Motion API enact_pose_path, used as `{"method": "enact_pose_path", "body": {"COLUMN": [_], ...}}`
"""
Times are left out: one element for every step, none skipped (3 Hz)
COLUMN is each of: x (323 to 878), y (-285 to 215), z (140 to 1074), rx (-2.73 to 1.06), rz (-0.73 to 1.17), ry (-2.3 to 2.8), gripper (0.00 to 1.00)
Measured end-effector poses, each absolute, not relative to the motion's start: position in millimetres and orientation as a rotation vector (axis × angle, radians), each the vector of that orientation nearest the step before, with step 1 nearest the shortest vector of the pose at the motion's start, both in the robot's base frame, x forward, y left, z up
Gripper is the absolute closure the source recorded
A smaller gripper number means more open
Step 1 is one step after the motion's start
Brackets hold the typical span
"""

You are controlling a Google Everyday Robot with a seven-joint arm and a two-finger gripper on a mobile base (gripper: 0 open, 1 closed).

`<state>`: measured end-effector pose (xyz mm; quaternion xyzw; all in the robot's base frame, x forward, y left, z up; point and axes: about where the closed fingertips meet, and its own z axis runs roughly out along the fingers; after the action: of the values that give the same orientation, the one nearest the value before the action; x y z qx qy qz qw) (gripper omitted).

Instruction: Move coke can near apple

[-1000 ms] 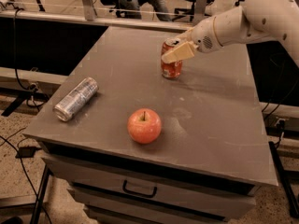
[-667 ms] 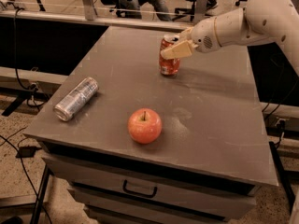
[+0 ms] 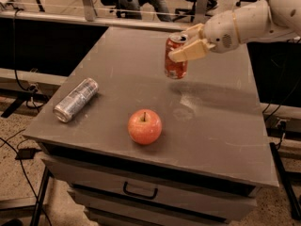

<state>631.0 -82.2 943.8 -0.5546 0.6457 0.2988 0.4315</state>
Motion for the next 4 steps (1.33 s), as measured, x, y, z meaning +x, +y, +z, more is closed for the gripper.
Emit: {"method": "enact_pose_path", "body": {"x": [553,556,543,505], "y": [-98,-96,-91,-83], "z": [953,954,954,957], "rx": [-1.46,-1.459,-1.497,-1.559], "rz": [0.718,0.719,0.762,0.831], "ry": [1.631,1.627,1.599,1.56], "gripper": [1.0,1.0,1.0,1.0]}}
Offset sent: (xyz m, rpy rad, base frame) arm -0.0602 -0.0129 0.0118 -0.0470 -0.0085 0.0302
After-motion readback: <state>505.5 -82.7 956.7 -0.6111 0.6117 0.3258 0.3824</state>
